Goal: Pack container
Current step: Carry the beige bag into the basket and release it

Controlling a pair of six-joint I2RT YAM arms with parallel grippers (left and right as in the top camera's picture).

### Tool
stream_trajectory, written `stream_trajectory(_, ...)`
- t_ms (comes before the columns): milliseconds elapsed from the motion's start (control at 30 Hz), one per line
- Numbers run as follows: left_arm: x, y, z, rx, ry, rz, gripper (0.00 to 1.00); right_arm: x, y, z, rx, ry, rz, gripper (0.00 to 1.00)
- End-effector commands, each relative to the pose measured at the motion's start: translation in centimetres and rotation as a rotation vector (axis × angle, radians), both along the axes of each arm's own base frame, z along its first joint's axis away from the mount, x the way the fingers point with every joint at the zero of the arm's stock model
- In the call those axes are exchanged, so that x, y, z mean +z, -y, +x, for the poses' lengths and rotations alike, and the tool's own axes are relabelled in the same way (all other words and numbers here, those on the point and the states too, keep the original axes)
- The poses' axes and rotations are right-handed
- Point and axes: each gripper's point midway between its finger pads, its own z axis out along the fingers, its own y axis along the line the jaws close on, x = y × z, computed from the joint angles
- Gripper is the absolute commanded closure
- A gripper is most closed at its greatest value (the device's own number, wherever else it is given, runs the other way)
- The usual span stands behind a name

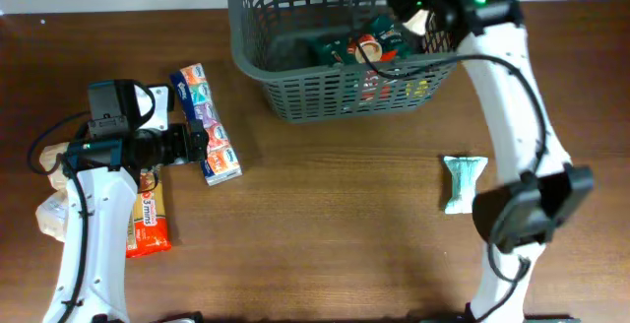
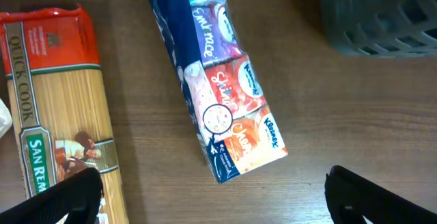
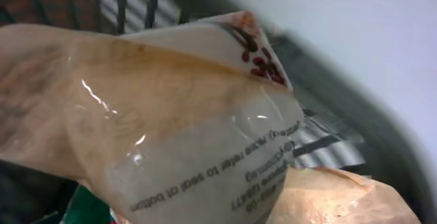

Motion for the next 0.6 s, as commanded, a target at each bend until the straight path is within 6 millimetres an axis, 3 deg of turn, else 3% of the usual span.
stream_trajectory(0, 0.4, -0.4, 0.2, -0.003, 0.005, 0.014, 0.01, 0.4, -0.1, 0.7, -0.022, 0.021, 0.015, 0.96)
stream_trajectory(233, 0.4, -0.4, 0.1, -0.003, 0.002, 0.013, 0.01, -1.9, 0.3, 1.4, -0.073, -0.034, 0.035, 0.96)
stream_trajectory(300, 0.4, -0.4, 0.1, -0.003, 0.002, 0.013, 0.01, -2.0, 0.4, 1.4, -0.085, -0.045, 0.049, 0.88)
stream_trajectory(333, 0.4, -0.4, 0.1, -0.003, 0.002, 0.013, 0.01, -2.0, 0.4, 1.3, -0.089, -0.050, 0.051, 0.72)
stream_trajectory(367, 0.4, -0.4, 0.1, -0.003, 0.002, 0.013, 0.01, -2.0, 0.5, 1.2, -0.098, -0.055, 0.059, 0.46)
stream_trajectory(400, 0.4, -0.4, 0.1, -0.003, 0.002, 0.013, 0.01, -1.9, 0.6, 1.1, -0.123, -0.067, 0.080, 0.34)
stream_trajectory(500, 0.4, -0.4, 0.1, -0.003, 0.001, 0.013, 0.01, -1.1, 1.0, 0.4, -0.163, -0.081, 0.105, 0.27)
stream_trajectory(567, 0.4, -0.4, 0.1, -0.003, 0.002, 0.014, 0.01, 0.6, 1.1, -0.8, -0.164, -0.077, 0.111, 0.25)
